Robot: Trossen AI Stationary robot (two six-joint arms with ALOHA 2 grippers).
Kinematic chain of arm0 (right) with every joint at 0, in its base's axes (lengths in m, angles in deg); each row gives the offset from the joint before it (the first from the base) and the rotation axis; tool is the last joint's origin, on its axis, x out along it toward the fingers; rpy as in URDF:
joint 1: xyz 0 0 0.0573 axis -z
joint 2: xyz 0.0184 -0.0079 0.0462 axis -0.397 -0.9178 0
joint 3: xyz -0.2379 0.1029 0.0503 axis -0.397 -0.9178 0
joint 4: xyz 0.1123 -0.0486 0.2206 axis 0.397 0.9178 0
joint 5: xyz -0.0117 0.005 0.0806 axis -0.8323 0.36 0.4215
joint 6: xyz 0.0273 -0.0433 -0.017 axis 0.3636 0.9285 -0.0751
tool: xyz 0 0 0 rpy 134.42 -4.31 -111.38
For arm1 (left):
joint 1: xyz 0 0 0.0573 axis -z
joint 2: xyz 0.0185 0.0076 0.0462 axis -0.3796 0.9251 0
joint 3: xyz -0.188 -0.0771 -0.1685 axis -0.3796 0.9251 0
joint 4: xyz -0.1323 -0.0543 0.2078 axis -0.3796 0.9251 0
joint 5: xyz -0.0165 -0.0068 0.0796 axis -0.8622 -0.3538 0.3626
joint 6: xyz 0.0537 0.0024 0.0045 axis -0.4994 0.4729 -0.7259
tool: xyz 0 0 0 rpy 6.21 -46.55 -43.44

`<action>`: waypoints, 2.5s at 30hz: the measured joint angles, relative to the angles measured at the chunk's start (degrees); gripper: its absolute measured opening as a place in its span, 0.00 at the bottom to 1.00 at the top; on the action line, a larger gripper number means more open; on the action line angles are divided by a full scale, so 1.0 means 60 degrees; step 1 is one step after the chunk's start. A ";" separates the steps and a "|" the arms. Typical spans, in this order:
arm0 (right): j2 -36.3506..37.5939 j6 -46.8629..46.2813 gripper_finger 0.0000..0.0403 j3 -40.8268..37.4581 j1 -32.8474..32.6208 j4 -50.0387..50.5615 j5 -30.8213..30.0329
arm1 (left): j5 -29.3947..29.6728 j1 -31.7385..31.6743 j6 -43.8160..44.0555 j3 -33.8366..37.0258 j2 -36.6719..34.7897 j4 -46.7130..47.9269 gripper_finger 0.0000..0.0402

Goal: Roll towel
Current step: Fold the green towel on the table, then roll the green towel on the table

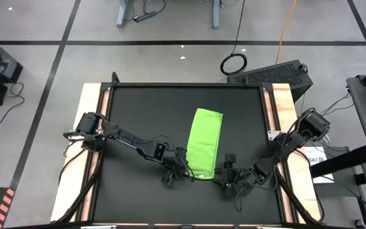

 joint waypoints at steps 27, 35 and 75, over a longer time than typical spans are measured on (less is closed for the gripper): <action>0.0004 0.1701 0.32 0.0018 0.1222 -0.2137 0.0479 | 0.1802 0.0596 -0.0535 -0.0022 -0.0709 -0.0143 0.59; -0.0001 0.1969 0.26 0.0029 0.1884 -0.2290 0.1271 | 0.1467 -0.0829 -0.0488 -0.0028 -0.0315 -0.1469 0.45; -0.2064 0.0688 0.24 0.2970 0.0092 0.0817 0.4165 | 0.0342 -0.1403 -0.0229 -0.0525 0.1523 -0.1759 0.42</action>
